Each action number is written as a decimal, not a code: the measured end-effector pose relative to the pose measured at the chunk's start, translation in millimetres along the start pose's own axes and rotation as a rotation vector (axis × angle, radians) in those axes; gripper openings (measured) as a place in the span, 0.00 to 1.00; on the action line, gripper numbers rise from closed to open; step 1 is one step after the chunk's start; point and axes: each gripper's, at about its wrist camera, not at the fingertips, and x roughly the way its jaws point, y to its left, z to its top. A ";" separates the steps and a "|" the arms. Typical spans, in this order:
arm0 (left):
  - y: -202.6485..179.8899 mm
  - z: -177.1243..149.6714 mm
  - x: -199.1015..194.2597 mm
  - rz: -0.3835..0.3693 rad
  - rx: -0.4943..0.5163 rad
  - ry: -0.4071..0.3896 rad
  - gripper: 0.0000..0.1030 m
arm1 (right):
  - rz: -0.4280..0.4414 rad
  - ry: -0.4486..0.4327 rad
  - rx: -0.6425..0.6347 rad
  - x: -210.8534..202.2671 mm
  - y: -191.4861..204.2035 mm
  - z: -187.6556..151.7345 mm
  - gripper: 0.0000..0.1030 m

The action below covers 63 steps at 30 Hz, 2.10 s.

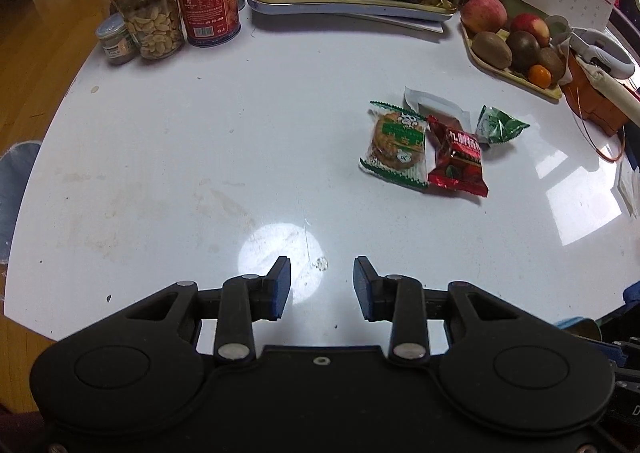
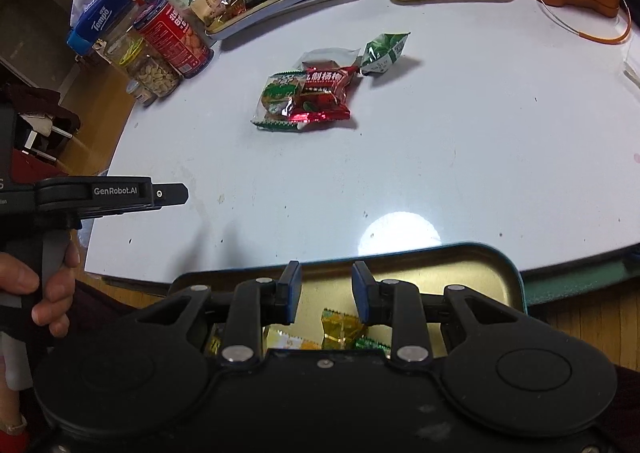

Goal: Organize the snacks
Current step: 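Lift both open tools away from the gold tray, then move the right tool to the red packet while the left tool approaches the green-printed cookie packet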

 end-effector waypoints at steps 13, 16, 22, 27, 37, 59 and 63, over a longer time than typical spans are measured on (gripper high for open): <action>0.6 49.8 30.0 -0.016 0.015 -0.032 0.43 | -0.023 -0.012 0.008 37.7 6.9 86.0 0.32; -1.2 62.7 34.7 -0.006 0.032 -0.059 0.43 | -0.023 -0.008 0.027 51.1 9.6 100.7 0.32; 6.9 77.7 49.5 0.010 0.002 -0.061 0.43 | -0.022 -0.008 0.030 69.0 9.5 126.2 0.33; 8.3 77.0 51.4 0.026 -0.005 -0.066 0.43 | -0.012 -0.035 0.069 76.6 2.0 131.5 0.36; -0.5 76.3 51.3 0.062 0.043 -0.087 0.43 | -0.011 -0.026 0.076 87.4 4.4 132.1 0.39; 7.3 79.8 58.4 0.063 -0.015 -0.048 0.43 | -0.009 0.010 0.102 110.8 7.8 143.5 0.48; 13.6 79.6 60.5 0.047 -0.057 -0.027 0.43 | -0.006 0.011 0.133 119.6 6.6 148.9 0.48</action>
